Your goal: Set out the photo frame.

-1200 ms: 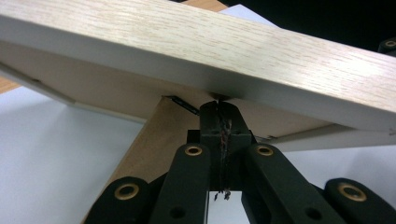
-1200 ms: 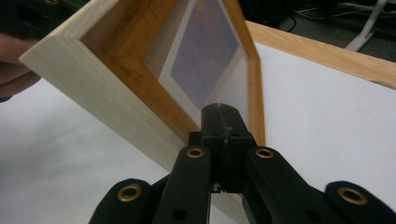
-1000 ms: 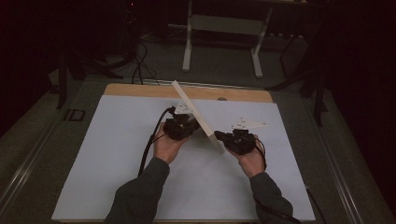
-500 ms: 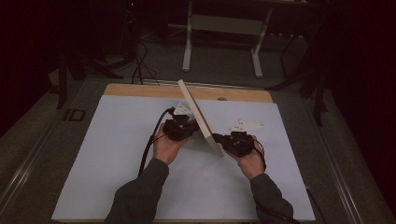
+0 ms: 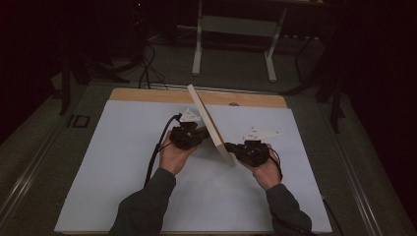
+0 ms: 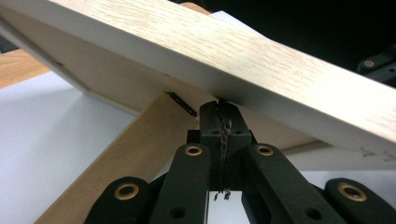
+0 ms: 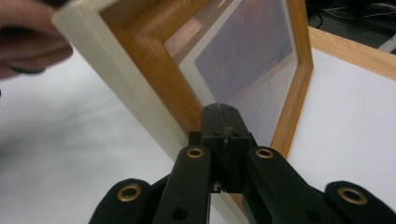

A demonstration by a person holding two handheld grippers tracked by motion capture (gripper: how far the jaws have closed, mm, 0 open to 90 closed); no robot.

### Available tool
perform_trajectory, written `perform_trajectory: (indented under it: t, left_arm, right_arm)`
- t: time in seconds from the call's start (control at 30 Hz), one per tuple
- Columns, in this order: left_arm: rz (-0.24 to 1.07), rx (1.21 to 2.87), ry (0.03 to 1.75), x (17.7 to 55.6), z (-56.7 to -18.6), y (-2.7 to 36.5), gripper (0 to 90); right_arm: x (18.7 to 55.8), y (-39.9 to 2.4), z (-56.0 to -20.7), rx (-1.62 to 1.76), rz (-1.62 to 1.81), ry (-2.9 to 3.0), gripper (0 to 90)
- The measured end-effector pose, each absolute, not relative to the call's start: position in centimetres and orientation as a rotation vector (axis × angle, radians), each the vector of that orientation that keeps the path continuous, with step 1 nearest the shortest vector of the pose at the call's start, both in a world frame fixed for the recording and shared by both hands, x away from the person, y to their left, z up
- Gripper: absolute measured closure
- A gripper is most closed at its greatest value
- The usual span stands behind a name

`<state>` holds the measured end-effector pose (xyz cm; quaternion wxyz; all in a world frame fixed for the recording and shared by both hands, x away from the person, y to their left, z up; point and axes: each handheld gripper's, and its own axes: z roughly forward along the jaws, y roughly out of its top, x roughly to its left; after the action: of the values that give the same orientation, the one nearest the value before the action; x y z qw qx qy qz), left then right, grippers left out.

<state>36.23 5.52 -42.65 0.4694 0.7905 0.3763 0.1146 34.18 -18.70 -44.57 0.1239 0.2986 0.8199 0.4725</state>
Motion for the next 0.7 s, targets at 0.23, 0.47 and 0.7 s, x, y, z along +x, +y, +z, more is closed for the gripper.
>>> perform_trajectory:
  t: [0.23,0.47,0.7]
  left_arm:
    - [0.280,1.944,0.931,36.4,-42.7,5.6,90.0]
    - [0.269,1.942,0.928,36.7,-42.7,5.8,90.0]
    - [0.247,1.947,0.917,37.1,-42.6,6.3,90.0]
  right_arm:
    - [34.0,-18.4,-44.5,0.853,1.363,2.404,90.0]
    - [33.9,-17.9,-44.5,0.839,1.370,2.413,90.0]
    - [33.9,-17.1,-44.4,0.812,1.368,2.433,90.0]
